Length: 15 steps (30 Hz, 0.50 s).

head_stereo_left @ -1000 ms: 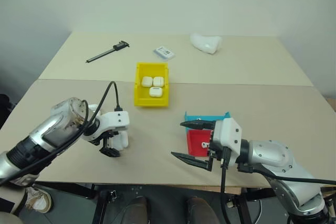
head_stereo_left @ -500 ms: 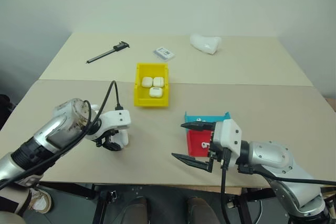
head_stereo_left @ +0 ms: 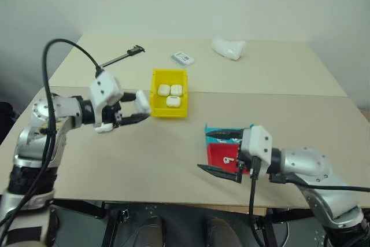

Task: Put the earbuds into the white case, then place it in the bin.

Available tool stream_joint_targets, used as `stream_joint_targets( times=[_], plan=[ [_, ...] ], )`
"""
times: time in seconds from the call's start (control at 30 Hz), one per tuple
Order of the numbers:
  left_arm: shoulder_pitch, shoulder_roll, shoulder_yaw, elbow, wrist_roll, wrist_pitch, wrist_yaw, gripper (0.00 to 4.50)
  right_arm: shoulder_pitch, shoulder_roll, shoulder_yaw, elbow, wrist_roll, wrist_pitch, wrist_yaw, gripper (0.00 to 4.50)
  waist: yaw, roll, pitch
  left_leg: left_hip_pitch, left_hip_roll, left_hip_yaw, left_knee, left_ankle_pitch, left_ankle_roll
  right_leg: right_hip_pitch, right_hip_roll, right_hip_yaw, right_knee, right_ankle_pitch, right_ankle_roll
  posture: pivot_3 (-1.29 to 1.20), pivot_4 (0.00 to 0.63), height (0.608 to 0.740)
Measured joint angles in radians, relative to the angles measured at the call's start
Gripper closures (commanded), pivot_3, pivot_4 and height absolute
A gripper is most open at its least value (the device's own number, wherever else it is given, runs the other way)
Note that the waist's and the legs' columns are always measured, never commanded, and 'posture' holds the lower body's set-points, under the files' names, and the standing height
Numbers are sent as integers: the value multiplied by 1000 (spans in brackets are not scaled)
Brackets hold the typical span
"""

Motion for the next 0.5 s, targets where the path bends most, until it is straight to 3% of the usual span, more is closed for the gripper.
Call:
stream_joint_targets(
  times=[0.13, 0.27, 0.5],
  plan=[
    [-89, -148, 54, 15, -165, 38, 29, 1716, -39, -58, -60, 33, 16, 0, 49, 0, -1, 0, 0, 0, 0, 0, 0, 0, 0, 0, 0, 1, -1, 0, 0, 0, 150, 740],
    [-40, -299, 50, -54, -288, 15, 21, 1716, -57, -126, -119, 67, 44, 3, 104, 0, -11, 0, 0, 0, 0, -1, 0, 0, 0, 0, 0, 3, 0, 0, 0, 0, 150, 740],
    [26, -347, -7, -136, -423, -14, -115, 1716, -158, -258, -107, 142, -14, 77, 117, 0, -28, 1, -1, 3, 0, -2, 0, 0, 0, 1, 1, 3, 2, 0, 0, 0, 150, 740]
  ],
)
